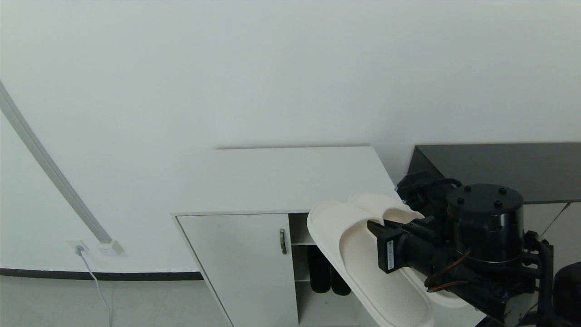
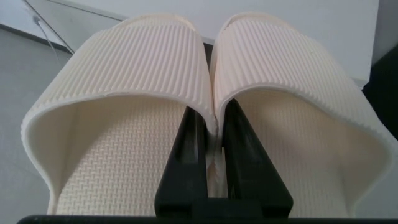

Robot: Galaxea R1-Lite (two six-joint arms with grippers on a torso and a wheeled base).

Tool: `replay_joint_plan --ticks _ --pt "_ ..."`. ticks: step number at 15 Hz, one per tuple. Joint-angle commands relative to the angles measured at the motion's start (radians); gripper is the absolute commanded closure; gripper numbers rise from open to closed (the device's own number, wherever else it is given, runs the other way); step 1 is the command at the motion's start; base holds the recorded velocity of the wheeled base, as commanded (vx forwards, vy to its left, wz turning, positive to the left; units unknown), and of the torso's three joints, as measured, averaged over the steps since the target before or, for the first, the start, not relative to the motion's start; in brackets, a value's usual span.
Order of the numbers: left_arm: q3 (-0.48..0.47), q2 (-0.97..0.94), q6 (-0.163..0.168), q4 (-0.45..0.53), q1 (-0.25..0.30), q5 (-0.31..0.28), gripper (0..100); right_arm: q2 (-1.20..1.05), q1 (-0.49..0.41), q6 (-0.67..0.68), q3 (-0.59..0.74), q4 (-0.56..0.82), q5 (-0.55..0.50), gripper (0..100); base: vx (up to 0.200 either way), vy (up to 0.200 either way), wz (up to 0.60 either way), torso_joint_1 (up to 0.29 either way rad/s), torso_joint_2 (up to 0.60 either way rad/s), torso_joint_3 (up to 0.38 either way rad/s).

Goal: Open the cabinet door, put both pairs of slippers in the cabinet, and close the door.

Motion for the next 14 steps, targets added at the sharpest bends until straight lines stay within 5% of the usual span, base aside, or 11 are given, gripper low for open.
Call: replay_joint_plan --ticks 1,6,12,14 --pt "0.000 0.001 -0.001 0.000 0.000 0.000 100 0.001 0.004 0.000 0.004 0.000 -0.001 100 0.000 0.000 0.00 0.000 0.00 0.000" --pt "0.000 0.001 -0.001 0.000 0.000 0.000 100 0.001 0.004 -0.001 0.008 0.000 -0.001 100 0.000 0.000 0.00 0.000 0.00 0.000" --pt "0.000 0.001 -0.001 0.000 0.000 0.000 100 0.004 0.004 -0.013 0.013 0.000 -0.001 100 -0.200 0.000 0.00 0.006 0.00 0.003" --pt "0.000 0.001 0.001 0.000 0.000 0.000 100 0.004 0.004 -0.013 0.013 0.000 -0.001 100 0.000 0.000 0.00 0.000 0.00 0.000"
